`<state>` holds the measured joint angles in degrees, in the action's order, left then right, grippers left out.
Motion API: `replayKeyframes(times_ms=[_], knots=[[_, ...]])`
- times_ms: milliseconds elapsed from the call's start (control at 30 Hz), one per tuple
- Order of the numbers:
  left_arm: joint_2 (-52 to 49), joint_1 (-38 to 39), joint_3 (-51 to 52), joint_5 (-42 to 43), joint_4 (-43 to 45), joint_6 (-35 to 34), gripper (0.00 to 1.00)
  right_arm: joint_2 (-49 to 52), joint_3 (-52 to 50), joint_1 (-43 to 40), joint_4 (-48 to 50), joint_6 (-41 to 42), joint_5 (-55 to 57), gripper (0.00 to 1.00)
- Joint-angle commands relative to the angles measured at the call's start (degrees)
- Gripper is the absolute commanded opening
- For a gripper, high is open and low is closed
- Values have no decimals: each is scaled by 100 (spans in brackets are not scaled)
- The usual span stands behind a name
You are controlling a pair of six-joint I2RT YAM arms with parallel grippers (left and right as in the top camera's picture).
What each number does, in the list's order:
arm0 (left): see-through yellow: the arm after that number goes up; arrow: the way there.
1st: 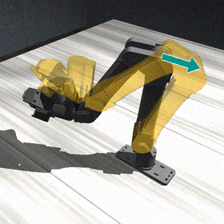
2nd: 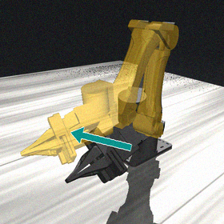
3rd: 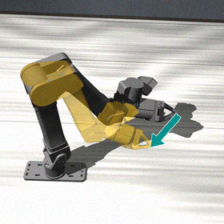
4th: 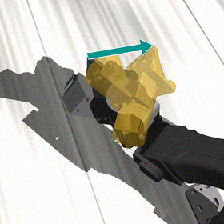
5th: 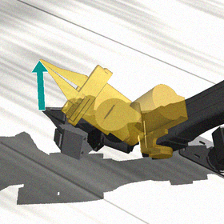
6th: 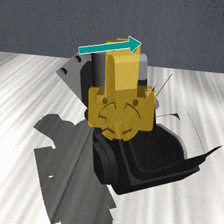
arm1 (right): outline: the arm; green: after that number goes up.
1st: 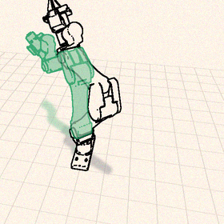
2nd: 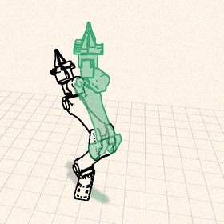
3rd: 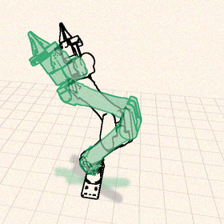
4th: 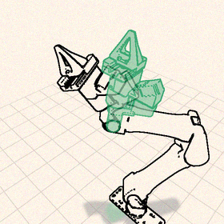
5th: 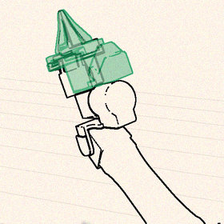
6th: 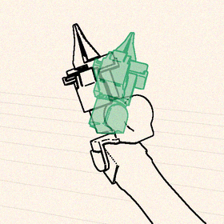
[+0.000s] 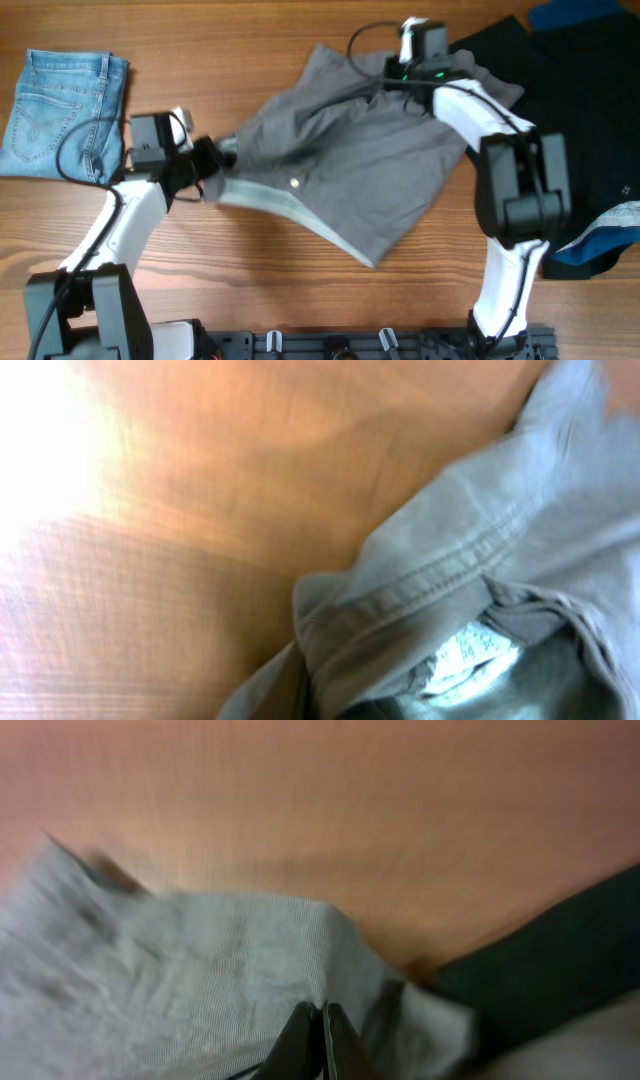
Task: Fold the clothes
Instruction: 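Pull the shorts apart with both grippers and spread them flat at center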
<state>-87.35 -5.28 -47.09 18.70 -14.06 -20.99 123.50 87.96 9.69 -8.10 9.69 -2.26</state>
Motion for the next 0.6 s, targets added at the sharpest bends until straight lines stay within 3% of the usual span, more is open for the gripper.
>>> replayKeyframes(times_ms=[0,33,67,100,233,367,467,567], knots=[[-15,-463,-918,-509,852,-205,4,-789,520,-391,144,334,835,5],[-20,-503,-1137,-509,1172,-332,21,-835,590,-431,136,474,824,21],[-20,-501,-1250,-505,1399,-372,79,-846,590,-431,61,551,804,72],[-20,-485,-1261,-501,1414,-385,100,-846,590,-431,-205,533,776,99],[-282,-452,-1259,-402,-883,-348,100,-846,588,-448,-2522,531,1233,100],[-595,-190,-1239,584,-3112,-348,100,-846,588,-654,-4981,942,1274,100],[-754,350,-990,787,-3486,-708,100,-846,586,-850,-5757,1237,831,100],[-868,1010,-608,892,-3283,-2068,100,-846,586,-940,-5976,1233,557,100]])
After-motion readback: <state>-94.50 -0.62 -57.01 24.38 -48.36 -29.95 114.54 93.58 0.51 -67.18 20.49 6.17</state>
